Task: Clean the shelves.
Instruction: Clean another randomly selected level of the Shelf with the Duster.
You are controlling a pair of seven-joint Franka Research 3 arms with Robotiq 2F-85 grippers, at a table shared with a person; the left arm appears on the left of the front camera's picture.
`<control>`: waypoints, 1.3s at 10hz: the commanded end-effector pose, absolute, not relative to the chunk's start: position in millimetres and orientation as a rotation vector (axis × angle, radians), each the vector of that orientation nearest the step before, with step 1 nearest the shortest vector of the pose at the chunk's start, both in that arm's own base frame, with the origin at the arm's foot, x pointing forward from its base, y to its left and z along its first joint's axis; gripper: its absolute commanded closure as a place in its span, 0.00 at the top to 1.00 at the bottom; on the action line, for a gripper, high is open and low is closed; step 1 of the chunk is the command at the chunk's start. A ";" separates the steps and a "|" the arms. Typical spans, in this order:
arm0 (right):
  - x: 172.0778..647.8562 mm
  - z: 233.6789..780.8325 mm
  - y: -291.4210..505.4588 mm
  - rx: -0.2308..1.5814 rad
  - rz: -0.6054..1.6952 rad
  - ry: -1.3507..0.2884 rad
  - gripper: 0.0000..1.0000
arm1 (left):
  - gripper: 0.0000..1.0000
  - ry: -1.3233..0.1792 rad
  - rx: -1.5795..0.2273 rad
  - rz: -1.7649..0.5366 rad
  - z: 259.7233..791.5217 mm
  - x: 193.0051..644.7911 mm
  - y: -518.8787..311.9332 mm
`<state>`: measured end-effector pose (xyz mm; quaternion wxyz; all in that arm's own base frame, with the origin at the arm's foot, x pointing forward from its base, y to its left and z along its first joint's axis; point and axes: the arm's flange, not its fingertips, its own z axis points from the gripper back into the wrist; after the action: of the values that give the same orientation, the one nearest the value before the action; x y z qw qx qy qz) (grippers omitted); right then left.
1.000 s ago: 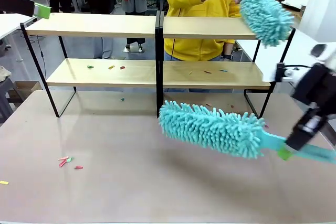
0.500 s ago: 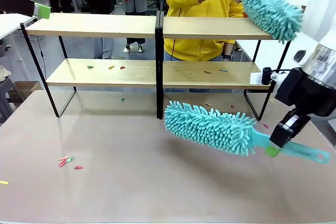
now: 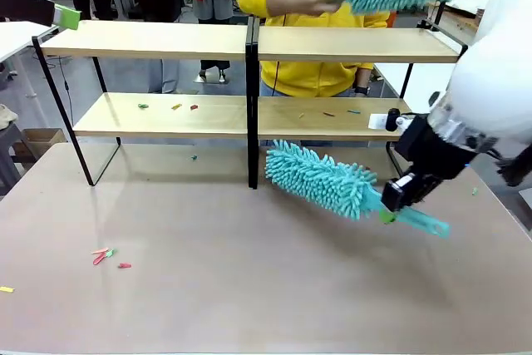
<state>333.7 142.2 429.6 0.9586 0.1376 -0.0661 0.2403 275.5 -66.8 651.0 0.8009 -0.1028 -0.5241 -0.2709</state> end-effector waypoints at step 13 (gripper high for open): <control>375.5 366.3 142.1 0.189 -0.013 -0.168 0.12 | 1.00 -1.129 -0.223 -0.572 647.8 274.6 -67.1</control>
<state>393.4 142.2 360.0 0.9886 0.1111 -0.0981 0.0264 275.5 -66.8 651.0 0.8008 -0.1028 -0.5241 -0.2709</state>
